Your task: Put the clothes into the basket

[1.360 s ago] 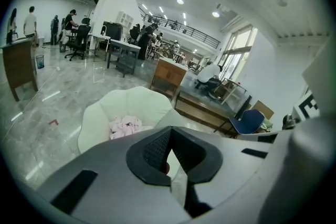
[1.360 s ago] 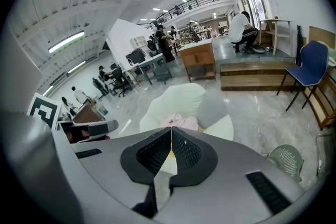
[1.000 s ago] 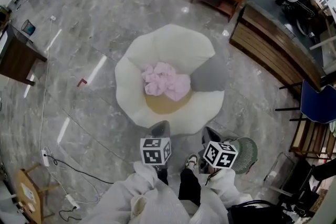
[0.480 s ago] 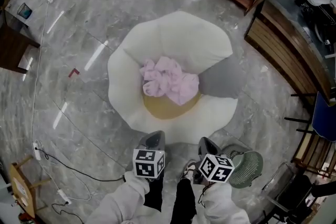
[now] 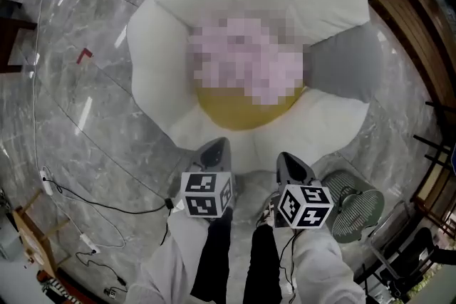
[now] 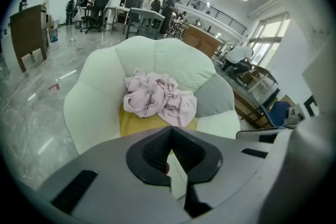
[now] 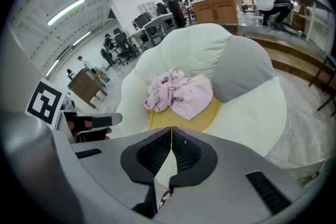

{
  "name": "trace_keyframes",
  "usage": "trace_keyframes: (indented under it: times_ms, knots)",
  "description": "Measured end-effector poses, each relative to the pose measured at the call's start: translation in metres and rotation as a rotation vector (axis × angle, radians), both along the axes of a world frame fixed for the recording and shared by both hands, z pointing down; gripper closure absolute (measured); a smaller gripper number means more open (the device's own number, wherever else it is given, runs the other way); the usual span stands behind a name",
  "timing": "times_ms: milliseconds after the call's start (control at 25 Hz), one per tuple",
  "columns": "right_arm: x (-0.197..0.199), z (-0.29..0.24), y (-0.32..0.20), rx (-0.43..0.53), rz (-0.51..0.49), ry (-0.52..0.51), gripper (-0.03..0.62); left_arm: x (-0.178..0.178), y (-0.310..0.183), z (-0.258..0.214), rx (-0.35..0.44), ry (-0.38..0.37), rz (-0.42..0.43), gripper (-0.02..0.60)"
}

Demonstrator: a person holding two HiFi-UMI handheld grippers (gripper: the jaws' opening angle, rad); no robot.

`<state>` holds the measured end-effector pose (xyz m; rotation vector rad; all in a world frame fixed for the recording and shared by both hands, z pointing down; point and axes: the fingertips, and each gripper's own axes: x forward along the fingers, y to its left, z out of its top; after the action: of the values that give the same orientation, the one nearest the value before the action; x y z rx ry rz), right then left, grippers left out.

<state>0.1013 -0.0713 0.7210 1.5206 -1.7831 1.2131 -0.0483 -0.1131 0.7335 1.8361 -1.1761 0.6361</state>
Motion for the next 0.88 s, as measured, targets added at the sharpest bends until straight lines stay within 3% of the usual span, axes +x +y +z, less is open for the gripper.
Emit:
trace_keyframes:
  times_ms: [280,560,720,880]
  knots:
    - [-0.002,0.042,-0.034,0.015,-0.076,0.048,0.569,0.005,-0.027,0.04,-0.018,-0.004,0.016,0.577]
    - [0.014,0.067,-0.08,0.054,-0.046,0.048,0.569,0.017,-0.056,0.074,0.019,-0.046,0.155,0.577]
    - [0.022,0.079,-0.113,0.131,-0.073,0.07,0.568,0.012,-0.082,0.086,0.031,-0.054,0.115,0.577]
    - [0.023,0.093,-0.134,0.14,-0.057,0.076,0.568,0.019,-0.094,0.094,0.049,-0.077,0.148,0.577]
